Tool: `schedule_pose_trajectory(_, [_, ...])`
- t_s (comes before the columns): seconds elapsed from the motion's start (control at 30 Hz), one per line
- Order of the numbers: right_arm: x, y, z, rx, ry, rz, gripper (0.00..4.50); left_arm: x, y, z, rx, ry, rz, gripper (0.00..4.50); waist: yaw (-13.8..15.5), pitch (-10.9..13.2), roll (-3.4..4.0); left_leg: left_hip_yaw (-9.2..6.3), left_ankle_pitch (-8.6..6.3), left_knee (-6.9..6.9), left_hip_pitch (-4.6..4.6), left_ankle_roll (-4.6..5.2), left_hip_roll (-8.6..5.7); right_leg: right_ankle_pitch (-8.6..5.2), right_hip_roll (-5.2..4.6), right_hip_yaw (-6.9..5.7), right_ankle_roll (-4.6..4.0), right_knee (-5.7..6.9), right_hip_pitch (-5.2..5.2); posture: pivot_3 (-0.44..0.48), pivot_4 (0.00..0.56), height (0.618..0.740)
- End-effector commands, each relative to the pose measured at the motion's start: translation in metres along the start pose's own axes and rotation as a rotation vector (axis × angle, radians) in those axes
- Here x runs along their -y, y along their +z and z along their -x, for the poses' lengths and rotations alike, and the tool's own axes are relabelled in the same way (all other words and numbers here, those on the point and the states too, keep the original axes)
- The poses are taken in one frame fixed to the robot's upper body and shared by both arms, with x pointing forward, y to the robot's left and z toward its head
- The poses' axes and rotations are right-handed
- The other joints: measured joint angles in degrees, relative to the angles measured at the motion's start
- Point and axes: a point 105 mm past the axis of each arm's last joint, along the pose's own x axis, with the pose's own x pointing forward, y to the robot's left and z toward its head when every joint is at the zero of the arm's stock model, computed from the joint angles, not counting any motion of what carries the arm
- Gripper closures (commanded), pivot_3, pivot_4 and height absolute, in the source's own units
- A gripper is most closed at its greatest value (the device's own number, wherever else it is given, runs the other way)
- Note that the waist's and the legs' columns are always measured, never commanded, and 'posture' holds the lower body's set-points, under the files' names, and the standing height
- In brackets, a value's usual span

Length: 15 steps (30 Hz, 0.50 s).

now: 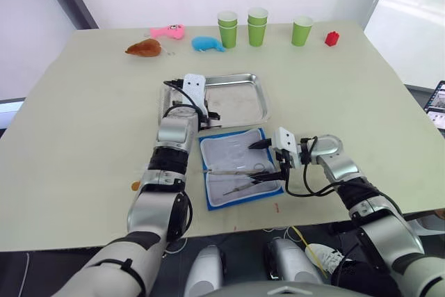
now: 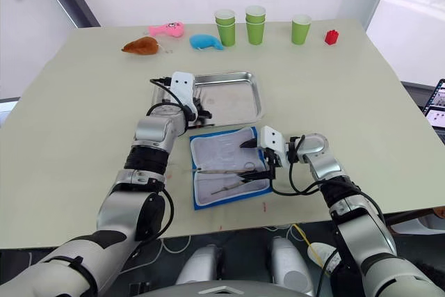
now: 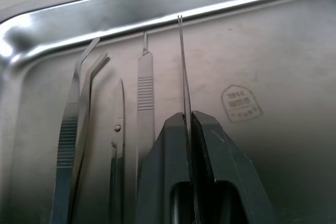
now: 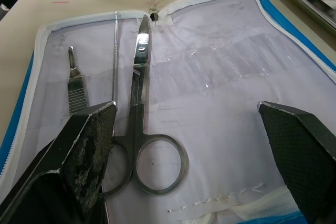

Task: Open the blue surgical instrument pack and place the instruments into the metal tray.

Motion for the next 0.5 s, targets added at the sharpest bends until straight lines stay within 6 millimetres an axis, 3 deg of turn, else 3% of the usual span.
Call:
schedule_pose_trajectory(0.03, [-0.0220,-0.0588,0.0036,-0.194,0.010,-0.144,0.00,0.0004,0.0166,0.0007,0.050,0.000,0.029,4.44,0.0,0.0,0.00,-0.01,0.00,0.00,0.00,-0.01,0.00,0.00,0.00,-0.01,0.00,0.00,0.00,0.000,0.150,0.740])
schedule_pose_trajectory(0.3, [-0.0229,-0.0582,0.0017,-0.190,0.013,-0.142,0.00,-0.0002,0.0125,-0.0011,0.037,-0.006,0.037,4.44,0.0,0.0,0.00,-0.04,0.02,0.00,-0.01,-0.03,0.00,0.00,0.00,-0.04,0.01,0.00,0.00,0.000,0.150,0.740])
schedule_pose_trajectory(0.33, [-0.0227,-0.0581,0.0015,-0.190,0.013,-0.141,0.00,0.0002,0.0127,-0.0012,0.038,-0.007,0.038,3.81,0.0,0.0,0.00,-0.05,0.02,0.00,-0.01,-0.03,0.00,0.00,0.00,-0.05,0.01,0.00,0.00,0.000,0.150,0.740])
schedule_pose_trajectory(0.37, [-0.0226,-0.0581,0.0015,-0.191,0.013,-0.141,0.00,0.0010,0.0128,-0.0010,0.038,-0.008,0.037,3.71,0.0,0.0,0.00,-0.05,0.02,0.00,-0.01,-0.04,0.00,0.00,0.00,-0.05,0.01,0.00,0.00,0.000,0.150,0.740])
schedule_pose_trajectory(0.47, [-0.0221,-0.0583,0.0023,-0.191,0.010,-0.140,0.00,0.0017,0.0135,-0.0001,0.042,0.002,0.016,2.27,0.0,0.0,0.00,-0.06,0.02,0.00,-0.01,-0.04,0.00,0.00,0.00,-0.05,0.01,0.00,0.00,0.000,0.150,0.740])
schedule_pose_trajectory(0.5, [-0.0220,-0.0583,0.0024,-0.191,0.010,-0.140,0.00,0.0016,0.0136,0.0000,0.043,0.004,0.012,2.27,0.0,0.0,0.00,-0.06,0.02,0.00,-0.01,-0.04,0.00,0.00,0.00,-0.05,0.01,0.00,0.00,0.000,0.150,0.740])
